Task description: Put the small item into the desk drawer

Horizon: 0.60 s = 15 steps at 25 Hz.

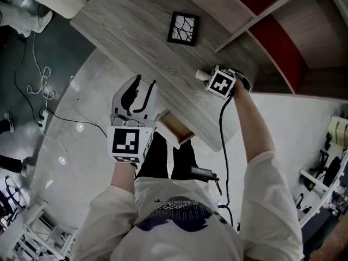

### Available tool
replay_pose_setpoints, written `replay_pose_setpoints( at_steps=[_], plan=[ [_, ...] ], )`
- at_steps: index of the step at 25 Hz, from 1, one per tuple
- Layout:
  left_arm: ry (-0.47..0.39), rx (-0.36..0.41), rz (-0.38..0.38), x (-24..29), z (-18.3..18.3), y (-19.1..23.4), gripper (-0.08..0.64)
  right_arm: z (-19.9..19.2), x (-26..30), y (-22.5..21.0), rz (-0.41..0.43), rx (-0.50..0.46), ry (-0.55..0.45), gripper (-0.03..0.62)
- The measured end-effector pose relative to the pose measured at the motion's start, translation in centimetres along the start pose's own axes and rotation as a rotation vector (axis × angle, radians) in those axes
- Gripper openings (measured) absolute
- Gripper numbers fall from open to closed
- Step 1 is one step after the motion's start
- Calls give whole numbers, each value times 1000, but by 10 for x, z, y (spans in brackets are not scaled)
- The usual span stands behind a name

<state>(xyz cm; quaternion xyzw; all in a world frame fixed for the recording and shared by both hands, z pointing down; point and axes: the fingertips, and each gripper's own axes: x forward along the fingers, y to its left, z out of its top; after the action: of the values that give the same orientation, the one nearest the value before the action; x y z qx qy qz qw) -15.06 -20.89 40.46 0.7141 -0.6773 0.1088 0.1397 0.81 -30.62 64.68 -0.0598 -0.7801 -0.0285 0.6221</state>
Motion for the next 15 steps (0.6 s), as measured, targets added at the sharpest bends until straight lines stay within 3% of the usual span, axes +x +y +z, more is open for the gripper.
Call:
replay_pose_setpoints(
  at_steps=[8,15],
  plan=[
    [11,23,-29,-12,-7,7,135,6,-19,6,-50,105,-65,132],
    [46,45,-79,-25,-26,12,135,6,-41,37,-77,202,-101,132]
  ],
)
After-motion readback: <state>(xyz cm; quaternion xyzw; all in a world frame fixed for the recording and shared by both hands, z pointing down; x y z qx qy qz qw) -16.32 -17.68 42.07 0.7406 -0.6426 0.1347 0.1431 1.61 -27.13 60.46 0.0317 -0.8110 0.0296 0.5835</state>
